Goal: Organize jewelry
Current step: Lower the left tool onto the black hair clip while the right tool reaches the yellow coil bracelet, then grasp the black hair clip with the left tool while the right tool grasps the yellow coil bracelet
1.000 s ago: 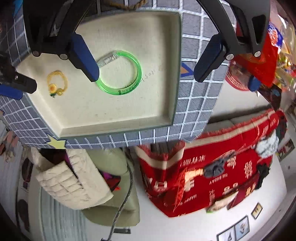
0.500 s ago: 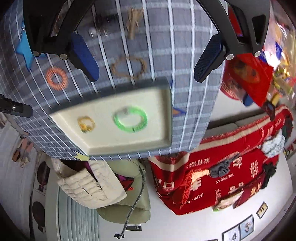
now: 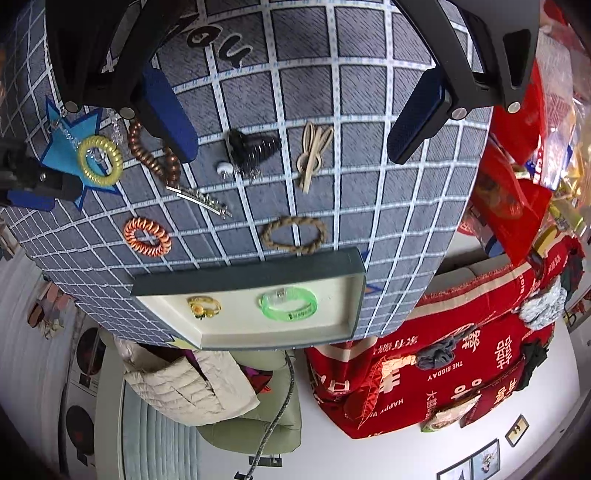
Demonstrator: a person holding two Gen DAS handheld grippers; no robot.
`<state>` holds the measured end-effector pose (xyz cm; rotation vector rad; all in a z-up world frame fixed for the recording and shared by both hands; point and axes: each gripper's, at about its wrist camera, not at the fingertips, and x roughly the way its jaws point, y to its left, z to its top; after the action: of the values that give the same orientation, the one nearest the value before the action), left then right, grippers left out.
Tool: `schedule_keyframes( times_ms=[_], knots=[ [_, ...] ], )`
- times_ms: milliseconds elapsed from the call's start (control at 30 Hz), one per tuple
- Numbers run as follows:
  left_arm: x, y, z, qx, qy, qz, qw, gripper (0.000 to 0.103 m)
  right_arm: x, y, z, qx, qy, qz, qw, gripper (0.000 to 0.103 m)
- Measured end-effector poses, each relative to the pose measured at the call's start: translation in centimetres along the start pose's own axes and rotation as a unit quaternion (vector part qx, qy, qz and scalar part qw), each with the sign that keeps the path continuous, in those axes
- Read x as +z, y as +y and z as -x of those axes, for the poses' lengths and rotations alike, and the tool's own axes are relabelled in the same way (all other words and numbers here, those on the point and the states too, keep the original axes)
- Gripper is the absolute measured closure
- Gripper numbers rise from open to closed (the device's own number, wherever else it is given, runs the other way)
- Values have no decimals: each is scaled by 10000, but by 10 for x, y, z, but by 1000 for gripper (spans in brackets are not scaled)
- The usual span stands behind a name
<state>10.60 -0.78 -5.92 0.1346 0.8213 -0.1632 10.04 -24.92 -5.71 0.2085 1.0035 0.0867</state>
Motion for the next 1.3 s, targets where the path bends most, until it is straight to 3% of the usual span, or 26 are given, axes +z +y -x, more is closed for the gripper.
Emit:
schedule_keyframes(
  times_ms=[567,667,767,933,1000,1067,1167,1233,1300],
  knots=[
    [-2,-1,-11,66,65,110,9999,0,-5,-4,-14,-310,178,146,9993,20],
    [-1,-3,-14,62,92,87,9999,0,-5,-1,-18,-348,222,229,9989,29],
    [-1,-6,-15,34,103,13,9999,7,-6,1,-23,-336,303,289,9986,41],
    [-1,-10,-17,-35,108,-66,9999,17,-6,7,-25,-395,308,486,9976,54],
    [-2,-11,-17,-42,106,-98,9999,19,-7,10,-25,-435,303,585,9969,55],
    [-2,-13,-18,-34,118,-175,9998,28,-7,13,-25,-449,306,665,9963,56],
    [-4,-14,-19,-70,145,-199,9997,30,-6,13,-26,-394,332,661,9965,57],
    [-4,-14,-19,-119,154,-189,9996,49,-5,13,-27,-335,355,659,9966,61],
    [-4,-13,-21,-203,212,-145,9995,51,-5,13,-27,-219,388,616,9971,68]
  ],
)
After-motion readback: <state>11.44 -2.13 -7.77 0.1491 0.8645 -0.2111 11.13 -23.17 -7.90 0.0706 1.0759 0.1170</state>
